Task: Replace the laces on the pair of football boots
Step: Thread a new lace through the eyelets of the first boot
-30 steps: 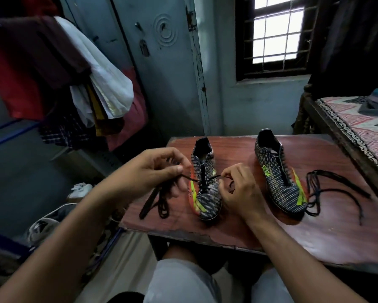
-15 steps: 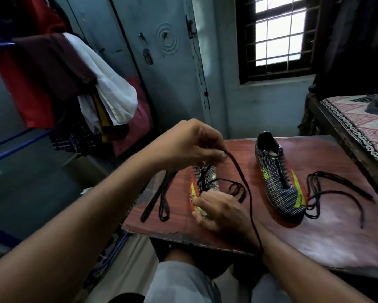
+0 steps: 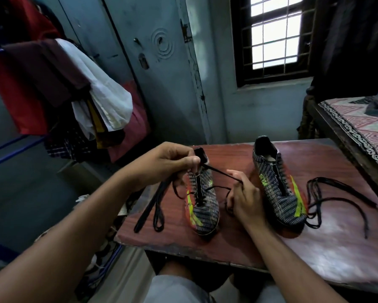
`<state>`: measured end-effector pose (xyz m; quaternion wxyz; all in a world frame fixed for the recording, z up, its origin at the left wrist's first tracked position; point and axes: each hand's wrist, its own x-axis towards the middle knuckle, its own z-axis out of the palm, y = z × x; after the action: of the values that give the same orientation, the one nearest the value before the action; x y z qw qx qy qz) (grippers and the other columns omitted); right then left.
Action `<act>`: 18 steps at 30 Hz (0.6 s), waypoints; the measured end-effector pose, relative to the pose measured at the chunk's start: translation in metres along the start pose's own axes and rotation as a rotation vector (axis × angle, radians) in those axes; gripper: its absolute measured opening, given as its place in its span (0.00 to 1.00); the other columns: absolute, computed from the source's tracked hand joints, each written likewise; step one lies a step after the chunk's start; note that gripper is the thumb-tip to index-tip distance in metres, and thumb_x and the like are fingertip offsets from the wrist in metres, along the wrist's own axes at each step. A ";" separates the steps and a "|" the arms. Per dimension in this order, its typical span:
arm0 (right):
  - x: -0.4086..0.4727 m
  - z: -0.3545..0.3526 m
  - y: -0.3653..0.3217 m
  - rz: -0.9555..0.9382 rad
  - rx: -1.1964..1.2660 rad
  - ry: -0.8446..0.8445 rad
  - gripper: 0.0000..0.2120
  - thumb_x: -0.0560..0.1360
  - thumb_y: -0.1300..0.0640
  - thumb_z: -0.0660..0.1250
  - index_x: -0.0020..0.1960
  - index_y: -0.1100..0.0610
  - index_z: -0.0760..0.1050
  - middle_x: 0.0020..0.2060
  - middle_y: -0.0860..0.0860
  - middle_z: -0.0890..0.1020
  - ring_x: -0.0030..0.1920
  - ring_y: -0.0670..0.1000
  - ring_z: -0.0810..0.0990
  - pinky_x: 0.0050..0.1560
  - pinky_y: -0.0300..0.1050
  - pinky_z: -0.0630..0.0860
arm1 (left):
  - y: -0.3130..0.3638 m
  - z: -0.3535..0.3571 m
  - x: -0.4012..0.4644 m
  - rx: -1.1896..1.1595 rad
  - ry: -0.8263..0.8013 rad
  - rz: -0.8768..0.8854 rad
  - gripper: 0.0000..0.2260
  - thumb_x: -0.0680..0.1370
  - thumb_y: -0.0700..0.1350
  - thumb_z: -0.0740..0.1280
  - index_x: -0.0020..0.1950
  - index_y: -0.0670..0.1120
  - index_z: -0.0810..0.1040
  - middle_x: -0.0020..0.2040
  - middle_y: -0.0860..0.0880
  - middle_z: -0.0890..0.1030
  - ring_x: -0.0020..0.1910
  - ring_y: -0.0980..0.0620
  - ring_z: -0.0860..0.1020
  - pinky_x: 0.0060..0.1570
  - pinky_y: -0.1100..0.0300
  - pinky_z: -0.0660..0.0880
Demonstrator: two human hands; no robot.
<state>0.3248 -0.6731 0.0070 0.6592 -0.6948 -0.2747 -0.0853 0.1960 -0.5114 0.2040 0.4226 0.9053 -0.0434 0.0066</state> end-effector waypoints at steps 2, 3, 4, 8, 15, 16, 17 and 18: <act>0.002 -0.001 0.001 0.006 -0.068 0.005 0.25 0.80 0.40 0.49 0.65 0.51 0.77 0.22 0.47 0.76 0.25 0.46 0.78 0.34 0.50 0.78 | 0.003 0.002 -0.009 -0.058 0.004 -0.015 0.10 0.81 0.48 0.68 0.47 0.44 0.83 0.33 0.46 0.75 0.31 0.49 0.75 0.32 0.60 0.74; 0.003 0.000 0.000 0.027 -0.077 0.015 0.27 0.80 0.39 0.48 0.66 0.51 0.77 0.22 0.47 0.76 0.25 0.45 0.78 0.34 0.50 0.78 | 0.005 0.003 -0.014 -0.054 -0.025 -0.015 0.10 0.81 0.47 0.68 0.50 0.42 0.84 0.34 0.49 0.77 0.32 0.51 0.74 0.32 0.60 0.74; 0.004 0.000 0.000 0.053 -0.075 0.026 0.28 0.80 0.38 0.48 0.66 0.50 0.77 0.21 0.48 0.76 0.24 0.45 0.77 0.34 0.50 0.78 | 0.008 0.004 -0.018 -0.038 -0.068 -0.009 0.09 0.81 0.46 0.68 0.51 0.41 0.84 0.35 0.50 0.78 0.32 0.52 0.74 0.33 0.59 0.74; 0.004 0.001 0.000 0.143 -0.067 0.056 0.23 0.82 0.41 0.50 0.67 0.47 0.76 0.21 0.52 0.77 0.24 0.46 0.77 0.35 0.47 0.76 | 0.012 0.005 -0.030 -0.033 -0.207 -0.006 0.06 0.82 0.41 0.68 0.50 0.44 0.84 0.37 0.44 0.83 0.38 0.54 0.80 0.41 0.63 0.77; 0.006 -0.001 0.004 0.225 -0.051 0.120 0.18 0.87 0.46 0.50 0.70 0.42 0.73 0.24 0.52 0.77 0.26 0.45 0.77 0.37 0.45 0.74 | -0.009 -0.007 -0.050 -0.015 -0.097 0.136 0.07 0.79 0.41 0.72 0.46 0.38 0.84 0.48 0.40 0.80 0.49 0.41 0.80 0.54 0.50 0.76; 0.006 -0.001 0.003 0.219 -0.057 0.122 0.18 0.87 0.46 0.49 0.71 0.42 0.73 0.25 0.51 0.77 0.26 0.44 0.76 0.37 0.45 0.74 | -0.014 -0.007 -0.052 -0.002 -0.087 0.137 0.06 0.79 0.42 0.73 0.46 0.40 0.85 0.49 0.41 0.80 0.50 0.40 0.79 0.55 0.46 0.75; 0.006 -0.002 0.000 0.210 -0.052 0.123 0.19 0.88 0.47 0.49 0.71 0.43 0.74 0.25 0.50 0.76 0.26 0.43 0.75 0.36 0.45 0.74 | -0.019 -0.007 -0.052 0.013 -0.090 0.132 0.04 0.79 0.41 0.73 0.46 0.41 0.85 0.49 0.42 0.80 0.50 0.40 0.79 0.55 0.44 0.75; 0.005 -0.002 -0.002 0.193 -0.047 0.125 0.19 0.88 0.49 0.49 0.72 0.44 0.74 0.27 0.49 0.77 0.27 0.42 0.75 0.37 0.43 0.74 | -0.024 -0.006 -0.053 0.025 -0.101 0.123 0.04 0.79 0.40 0.73 0.46 0.43 0.85 0.48 0.43 0.80 0.49 0.41 0.79 0.54 0.44 0.75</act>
<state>0.3286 -0.6737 0.0117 0.6635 -0.7268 -0.1628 -0.0708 0.1451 -0.4874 0.1870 0.4074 0.9053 -0.1199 -0.0126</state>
